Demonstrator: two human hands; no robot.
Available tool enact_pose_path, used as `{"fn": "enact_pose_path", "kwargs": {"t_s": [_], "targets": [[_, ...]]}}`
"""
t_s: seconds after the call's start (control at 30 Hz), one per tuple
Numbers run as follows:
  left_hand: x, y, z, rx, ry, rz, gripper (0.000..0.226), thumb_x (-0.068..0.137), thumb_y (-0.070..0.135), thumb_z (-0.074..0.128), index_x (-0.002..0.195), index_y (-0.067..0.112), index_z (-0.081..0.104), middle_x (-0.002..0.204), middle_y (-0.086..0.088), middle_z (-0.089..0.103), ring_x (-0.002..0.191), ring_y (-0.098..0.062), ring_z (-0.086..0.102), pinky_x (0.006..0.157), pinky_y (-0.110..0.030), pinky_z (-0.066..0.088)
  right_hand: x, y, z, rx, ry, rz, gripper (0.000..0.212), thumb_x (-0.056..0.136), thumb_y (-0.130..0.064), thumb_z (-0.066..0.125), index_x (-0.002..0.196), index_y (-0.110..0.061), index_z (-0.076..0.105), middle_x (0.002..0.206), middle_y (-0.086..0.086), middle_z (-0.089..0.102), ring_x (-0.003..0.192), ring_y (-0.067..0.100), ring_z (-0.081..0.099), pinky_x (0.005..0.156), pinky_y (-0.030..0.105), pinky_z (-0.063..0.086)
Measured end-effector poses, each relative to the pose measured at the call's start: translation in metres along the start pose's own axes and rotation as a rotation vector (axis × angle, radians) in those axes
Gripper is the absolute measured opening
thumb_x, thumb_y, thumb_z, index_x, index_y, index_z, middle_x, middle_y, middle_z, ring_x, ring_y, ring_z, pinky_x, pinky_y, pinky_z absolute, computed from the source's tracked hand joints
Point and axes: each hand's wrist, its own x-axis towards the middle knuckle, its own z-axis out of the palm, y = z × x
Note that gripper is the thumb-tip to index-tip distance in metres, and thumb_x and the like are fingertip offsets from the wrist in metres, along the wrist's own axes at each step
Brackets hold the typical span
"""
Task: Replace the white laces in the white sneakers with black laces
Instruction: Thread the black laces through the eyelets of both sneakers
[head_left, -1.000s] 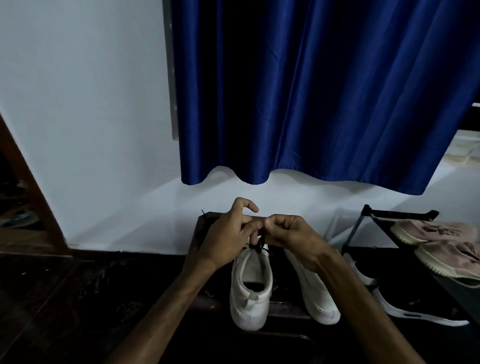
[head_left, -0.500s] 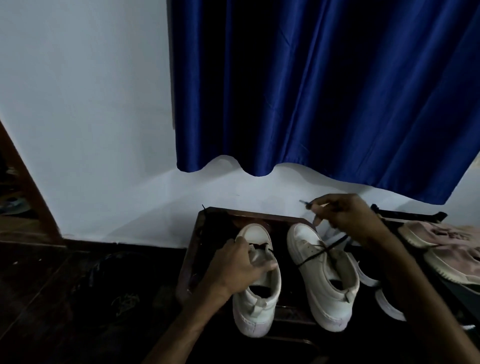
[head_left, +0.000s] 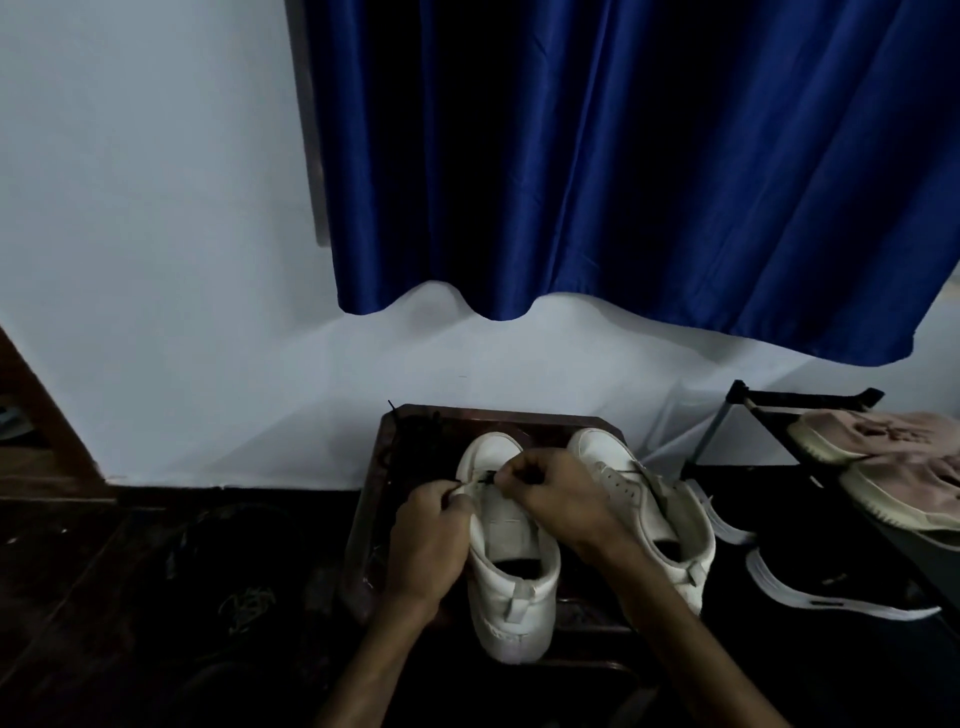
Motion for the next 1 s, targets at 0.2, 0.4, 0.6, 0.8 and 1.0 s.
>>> {"fn": "enact_pose_path", "kwargs": {"t_s": [0.2,0.4,0.6,0.8,1.0], "targets": [[0.005,-0.009,0.001,-0.078,-0.083,-0.036,0.028,0.07,0.034,0.049,0.082,0.022,0.071,0.077,0.005,0.073,0.08,-0.019,0.069,0.078,-0.049,0.055,-0.005,-0.004,0.007,-0.192,0.049,-0.108,0.014,0.089,-0.023,0.065,0.083,-0.014,0.074,0.075,-0.004,0.07,0.061,-0.002,0.058,0.057,0.009,0.039],[0.003,-0.007,0.001,-0.067,-0.07,-0.002,0.028,0.071,0.034,0.049,0.081,0.019,0.071,0.075,0.004,0.072,0.077,-0.017,0.068,0.076,-0.048,0.054,-0.006,-0.004,0.014,-0.303,0.045,-0.115,0.012,0.085,-0.033,0.069,0.078,-0.023,0.072,0.074,-0.006,0.071,0.066,0.004,0.063,0.059,0.019,0.046],[-0.01,-0.007,0.001,-0.082,-0.078,0.072,0.028,0.099,0.04,0.045,0.095,0.029,0.07,0.085,0.007,0.071,0.08,-0.009,0.066,0.073,-0.041,0.056,-0.001,-0.011,0.001,-0.439,-0.014,-0.18,0.007,0.085,-0.024,0.068,0.082,-0.021,0.074,0.084,-0.005,0.073,0.078,0.008,0.064,0.066,0.02,0.047],[-0.016,-0.022,0.028,-0.131,-0.125,0.14,0.007,0.096,0.034,0.054,0.103,0.033,0.055,0.097,0.009,0.065,0.08,-0.013,0.068,0.056,-0.044,0.059,-0.001,0.004,-0.014,-0.383,0.0,-0.177,0.01,0.08,-0.019,0.077,0.073,-0.024,0.074,0.075,-0.009,0.072,0.07,0.001,0.064,0.069,0.025,0.052],[-0.013,-0.026,0.045,-0.146,0.067,0.206,0.013,0.087,0.035,0.068,0.089,0.026,0.058,0.087,0.013,0.067,0.082,0.0,0.062,0.069,-0.017,0.048,-0.014,-0.006,-0.035,0.014,-0.27,-0.031,0.052,0.09,-0.049,0.058,0.075,0.0,0.065,0.062,-0.005,0.054,0.058,0.009,0.048,0.059,0.028,0.04]]}}
